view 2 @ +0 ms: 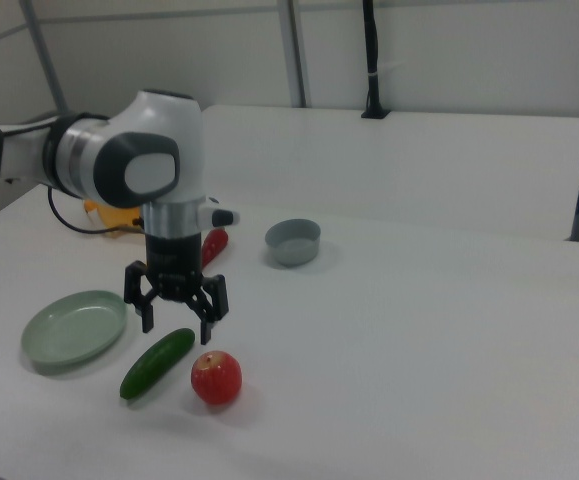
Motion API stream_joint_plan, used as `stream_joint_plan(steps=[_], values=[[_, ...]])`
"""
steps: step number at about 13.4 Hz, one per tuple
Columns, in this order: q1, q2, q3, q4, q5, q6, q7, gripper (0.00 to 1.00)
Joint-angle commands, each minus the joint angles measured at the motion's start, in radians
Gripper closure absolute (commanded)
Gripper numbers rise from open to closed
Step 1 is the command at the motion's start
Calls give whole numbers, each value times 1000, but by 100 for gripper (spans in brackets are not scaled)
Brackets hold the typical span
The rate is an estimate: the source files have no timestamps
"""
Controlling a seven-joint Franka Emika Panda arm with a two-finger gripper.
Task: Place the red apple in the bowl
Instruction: 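Move the open gripper over the red apple and lower it, then close the gripper on the red apple and lift it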
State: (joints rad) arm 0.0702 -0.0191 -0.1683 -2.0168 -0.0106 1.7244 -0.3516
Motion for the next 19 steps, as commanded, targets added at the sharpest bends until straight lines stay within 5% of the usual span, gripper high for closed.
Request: stream_joint_plan(steps=[1,6,14,15,19], values=[[-15,-21,1,-140,-41,192,-26,0],[-33,-10,1,-273,-43,475,-27,0],[-20,45,1,-300,-48,627,-29,0],[-18,48,1,-300,-55,633,-32,7],[-20,51,3,-287,-75,620,-40,79]])
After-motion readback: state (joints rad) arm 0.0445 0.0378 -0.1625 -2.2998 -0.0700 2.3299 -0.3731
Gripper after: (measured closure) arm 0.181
